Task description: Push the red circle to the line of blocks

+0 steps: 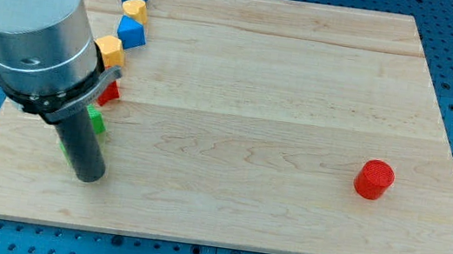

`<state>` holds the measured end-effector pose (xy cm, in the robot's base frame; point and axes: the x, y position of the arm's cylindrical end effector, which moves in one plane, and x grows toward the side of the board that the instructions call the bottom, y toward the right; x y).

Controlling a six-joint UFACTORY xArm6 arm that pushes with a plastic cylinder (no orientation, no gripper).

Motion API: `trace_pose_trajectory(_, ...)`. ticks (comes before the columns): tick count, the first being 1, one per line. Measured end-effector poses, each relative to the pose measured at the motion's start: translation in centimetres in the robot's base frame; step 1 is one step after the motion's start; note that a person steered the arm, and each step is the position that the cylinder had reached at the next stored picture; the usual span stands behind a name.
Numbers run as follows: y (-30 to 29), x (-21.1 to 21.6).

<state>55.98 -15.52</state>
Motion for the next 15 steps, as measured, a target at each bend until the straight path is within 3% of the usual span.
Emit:
trace_pose_trajectory(1,3.1,1.5)
trace_pose_trajectory(2,12.9,1.2)
trace_pose_trajectory(5,28.5,-8.8)
trace_pose_trajectory(7,38.7,-6.1)
trace_pose_trajectory(13,26.5,0.4)
trace_pose_trajectory(15,26.1,2.7)
